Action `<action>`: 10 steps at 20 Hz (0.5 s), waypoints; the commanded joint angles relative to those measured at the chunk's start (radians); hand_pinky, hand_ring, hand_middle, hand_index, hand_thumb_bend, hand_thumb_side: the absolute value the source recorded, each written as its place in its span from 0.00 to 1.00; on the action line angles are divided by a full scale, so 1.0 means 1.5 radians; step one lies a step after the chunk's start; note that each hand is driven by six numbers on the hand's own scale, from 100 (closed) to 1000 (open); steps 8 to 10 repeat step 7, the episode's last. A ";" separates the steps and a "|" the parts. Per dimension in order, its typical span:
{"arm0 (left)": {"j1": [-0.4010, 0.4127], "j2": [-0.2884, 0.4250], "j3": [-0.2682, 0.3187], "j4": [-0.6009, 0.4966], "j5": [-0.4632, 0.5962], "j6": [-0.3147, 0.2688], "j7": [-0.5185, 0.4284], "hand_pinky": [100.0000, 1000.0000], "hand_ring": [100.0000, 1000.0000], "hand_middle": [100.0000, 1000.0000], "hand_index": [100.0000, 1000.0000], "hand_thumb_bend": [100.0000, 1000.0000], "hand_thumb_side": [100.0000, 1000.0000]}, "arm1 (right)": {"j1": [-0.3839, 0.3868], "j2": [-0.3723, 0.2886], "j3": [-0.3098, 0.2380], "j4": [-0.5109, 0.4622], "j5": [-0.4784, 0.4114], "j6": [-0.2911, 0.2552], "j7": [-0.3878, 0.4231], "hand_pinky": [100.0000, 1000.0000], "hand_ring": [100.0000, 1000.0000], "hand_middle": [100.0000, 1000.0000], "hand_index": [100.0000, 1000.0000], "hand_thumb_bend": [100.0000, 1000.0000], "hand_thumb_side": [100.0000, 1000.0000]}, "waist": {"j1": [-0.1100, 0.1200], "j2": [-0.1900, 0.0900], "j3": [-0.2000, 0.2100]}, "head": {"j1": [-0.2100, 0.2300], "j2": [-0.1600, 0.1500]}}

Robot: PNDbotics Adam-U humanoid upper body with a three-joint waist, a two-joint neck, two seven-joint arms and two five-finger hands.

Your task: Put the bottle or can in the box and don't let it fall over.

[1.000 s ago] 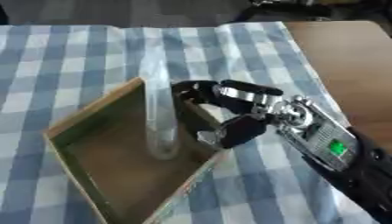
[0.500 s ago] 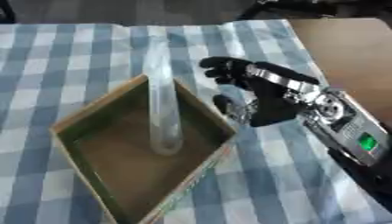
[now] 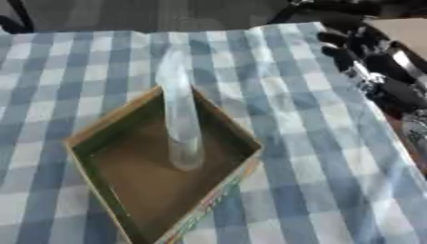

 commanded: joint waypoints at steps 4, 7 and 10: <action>-0.038 -0.016 -0.002 -0.025 -0.006 0.020 -0.002 0.97 1.00 1.00 0.55 0.00 0.52 | 0.053 0.014 -0.113 -0.016 -0.068 -0.068 -0.064 0.96 0.98 1.00 0.96 0.00 0.41 | 0.000 -0.004 -0.008 | 0.014 -0.011; -0.058 -0.029 -0.009 -0.031 -0.007 0.030 -0.006 0.97 1.00 1.00 0.55 0.00 0.52 | 0.084 0.025 -0.146 -0.016 -0.100 -0.100 -0.095 0.96 1.00 1.00 0.95 0.00 0.41 | -0.002 -0.001 -0.009 | 0.021 -0.012; -0.058 -0.029 -0.009 -0.031 -0.007 0.030 -0.006 0.97 1.00 1.00 0.55 0.00 0.52 | 0.084 0.025 -0.146 -0.016 -0.100 -0.100 -0.095 0.96 1.00 1.00 0.95 0.00 0.41 | -0.002 -0.001 -0.009 | 0.021 -0.012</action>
